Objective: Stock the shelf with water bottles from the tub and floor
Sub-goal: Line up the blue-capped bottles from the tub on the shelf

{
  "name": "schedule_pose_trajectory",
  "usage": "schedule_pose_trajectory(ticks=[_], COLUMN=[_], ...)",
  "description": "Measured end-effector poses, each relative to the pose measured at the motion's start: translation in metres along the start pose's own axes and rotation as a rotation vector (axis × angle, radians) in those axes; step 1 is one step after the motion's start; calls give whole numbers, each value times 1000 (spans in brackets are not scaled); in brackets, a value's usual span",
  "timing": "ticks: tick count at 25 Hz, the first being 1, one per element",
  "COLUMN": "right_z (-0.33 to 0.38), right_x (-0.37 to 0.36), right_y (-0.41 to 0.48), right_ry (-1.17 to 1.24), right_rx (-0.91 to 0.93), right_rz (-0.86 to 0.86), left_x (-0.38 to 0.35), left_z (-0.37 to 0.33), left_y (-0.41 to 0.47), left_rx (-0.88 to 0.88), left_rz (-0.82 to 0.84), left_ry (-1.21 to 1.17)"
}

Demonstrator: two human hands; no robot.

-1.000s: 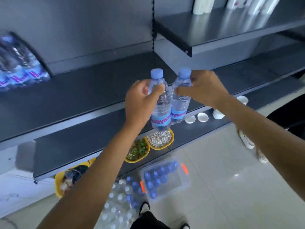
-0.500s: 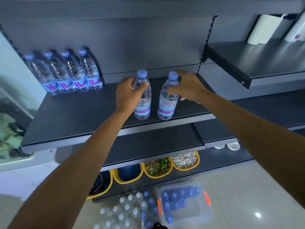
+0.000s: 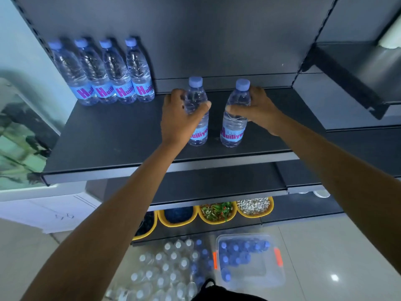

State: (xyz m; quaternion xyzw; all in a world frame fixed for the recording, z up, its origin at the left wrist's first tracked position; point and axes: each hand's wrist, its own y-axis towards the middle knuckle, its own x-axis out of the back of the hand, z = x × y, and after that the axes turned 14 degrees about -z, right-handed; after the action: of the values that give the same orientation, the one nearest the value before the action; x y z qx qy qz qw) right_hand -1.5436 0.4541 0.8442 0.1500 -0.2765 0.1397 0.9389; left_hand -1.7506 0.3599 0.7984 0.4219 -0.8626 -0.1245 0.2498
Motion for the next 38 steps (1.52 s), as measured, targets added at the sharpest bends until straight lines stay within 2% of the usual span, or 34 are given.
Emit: schedule_pose_trajectory(ticks=[2, 3, 6, 8, 13, 17, 18, 26, 31, 35, 38], right_z=[0, -1, -7, -13, -33, -61, -65, -64, -52, -48, -43], right_x=[-10, -12, -15, -19, -40, -69, -73, -105, -135, -158, -170], right_y=[-2, -4, -10, -11, -21, -37, -36, 2, 36, 63, 84], right_ry=[-116, -107, 82, 212, 297, -139, -181, -30, 36, 34, 58], right_rx=[25, 30, 29, 8, -80, -93, -91, -95, -119, -86, -99], right_rz=[-187, -240, -190, -165, -175, -277, -300, -339, -376, -323, -265], left_x=[6, 9, 10, 3, -15, -20, -19, -32, -43, -51, -52], left_z=[27, 42, 70, 73, 64, 66, 68, 95, 110, 120, 125], left_y=[-11, -17, -37, -43, -43, -27, -20, 41, 70, 79, 79], left_rx=[69, 109, 168, 118, 12, 43, 49, 162, 159, 168, 188], left_rz=[105, 141, 181, 192, 119, 92, 76, -89, -105, -121, -137], left_ry=[-103, -81, 78, 139, 228, 252, 266, 388, 480, 563, 523])
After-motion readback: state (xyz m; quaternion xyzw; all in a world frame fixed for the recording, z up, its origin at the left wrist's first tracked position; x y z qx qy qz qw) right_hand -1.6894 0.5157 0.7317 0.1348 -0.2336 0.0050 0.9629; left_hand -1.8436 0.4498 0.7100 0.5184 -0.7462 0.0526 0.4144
